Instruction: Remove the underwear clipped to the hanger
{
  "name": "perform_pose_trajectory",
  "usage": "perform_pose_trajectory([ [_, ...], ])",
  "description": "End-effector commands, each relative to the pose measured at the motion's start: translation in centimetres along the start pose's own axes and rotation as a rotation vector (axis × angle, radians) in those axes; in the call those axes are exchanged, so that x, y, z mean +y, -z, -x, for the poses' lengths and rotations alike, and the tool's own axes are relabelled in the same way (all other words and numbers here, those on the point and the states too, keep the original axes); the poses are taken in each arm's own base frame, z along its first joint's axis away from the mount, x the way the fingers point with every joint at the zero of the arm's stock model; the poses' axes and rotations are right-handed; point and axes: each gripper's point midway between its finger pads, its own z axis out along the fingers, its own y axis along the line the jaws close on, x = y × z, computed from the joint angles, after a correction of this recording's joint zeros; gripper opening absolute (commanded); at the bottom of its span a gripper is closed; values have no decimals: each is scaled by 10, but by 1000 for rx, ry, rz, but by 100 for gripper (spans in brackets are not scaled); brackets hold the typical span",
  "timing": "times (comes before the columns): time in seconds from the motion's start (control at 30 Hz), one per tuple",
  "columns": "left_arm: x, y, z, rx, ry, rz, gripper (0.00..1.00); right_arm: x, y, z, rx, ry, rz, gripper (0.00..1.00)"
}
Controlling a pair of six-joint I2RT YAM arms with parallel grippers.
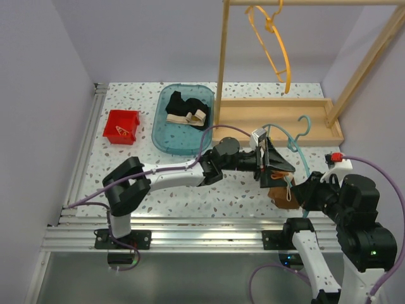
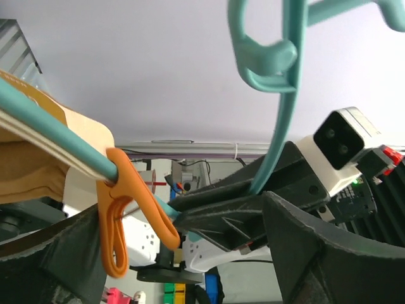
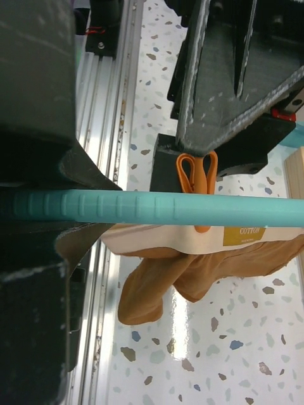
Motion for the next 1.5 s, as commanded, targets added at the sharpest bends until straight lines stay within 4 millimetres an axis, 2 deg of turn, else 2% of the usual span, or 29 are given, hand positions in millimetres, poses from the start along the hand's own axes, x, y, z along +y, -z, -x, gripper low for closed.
perform_pose_trajectory([
  [0.0,-10,-8,0,43,-13,-36,91,7,2,8,-29,39,39,0],
  [0.03,-9,-8,0,46,-15,-36,87,6,2,9,-30,38,33,0],
  [0.07,-9,-7,-2,55,-21,-43,78,6,3,10,-33,41,32,0],
  [0.13,-6,-4,-4,57,-20,-48,66,5,2,11,-35,43,29,0],
  [0.17,-8,-3,-6,63,-26,-63,53,5,2,11,-36,44,31,0],
  [0.23,-7,-1,-8,72,-25,-66,36,5,1,12,-38,42,30,0],
  [0.27,-4,1,-10,78,-26,-64,16,5,1,13,-40,42,24,0],
  [0.33,-5,4,-12,81,-28,-66,0,4,1,14,-46,41,19,0],
  [0.4,-4,8,-16,91,-39,-77,0,1,1,16,-48,41,3,0],
  [0.53,-18,22,-22,94,-100,-121,0,-10,1,20,-49,32,-66,0],
  [0.6,-12,27,-20,77,-121,-77,0,-21,2,21,-49,18,-137,0],
  [0.63,-22,35,-17,61,-151,-81,0,-24,2,20,-44,15,-154,0],
  [0.7,-9,46,-12,35,-181,-16,0,-29,3,22,-46,7,-185,0],
  [0.73,-21,59,-5,5,-211,-16,0,-31,3,23,-50,2,-197,0],
  [0.77,-3,69,4,-26,-225,58,0,-30,2,23,-51,-1,-194,0],
  [0.8,1,79,10,-50,-238,94,0,-30,2,24,-56,-3,-192,0],
  [0.83,-9,99,28,-108,-327,114,0,-27,2,26,-64,-10,-180,0],
  [0.87,8,114,40,-151,-306,226,0,-26,1,26,-65,-12,-171,0],
  [0.9,12,128,52,-189,-327,282,0,-24,1,27,-65,-15,-164,0],
  [0.93,5,153,75,-271,-360,319,0,-23,1,27,-65,-16,-158,0],
  [0.97,22,176,87,-305,-382,447,0,-21,1,27,-64,-18,-149,0],
  [1.0,26,193,99,-343,-389,504,0,-20,1,27,-63,-17,-141,0],
  [1.03,29,224,120,-409,-420,584,0,-17,1,26,-65,-16,-123,0],
  [1.1,33,261,149,-498,-421,673,0,-16,2,26,-65,-13,-118,0],
  [1.2,35,292,172,-533,-438,759,0,-16,3,24,-60,-10,-115,0],
  [1.27,27,308,182,-575,-474,814,0,-15,6,26,-68,-8,-115,0],
  [1.37,25,360,203,-720,-444,901,0,-14,8,26,-73,-5,-110,0],
  [1.4,23,392,215,-801,-407,917,0,-13,8,26,-72,-5,-105,0],
  [1.47,21,426,226,-875,-381,942,0,-12,9,26,-73,-5,-100,0],
])
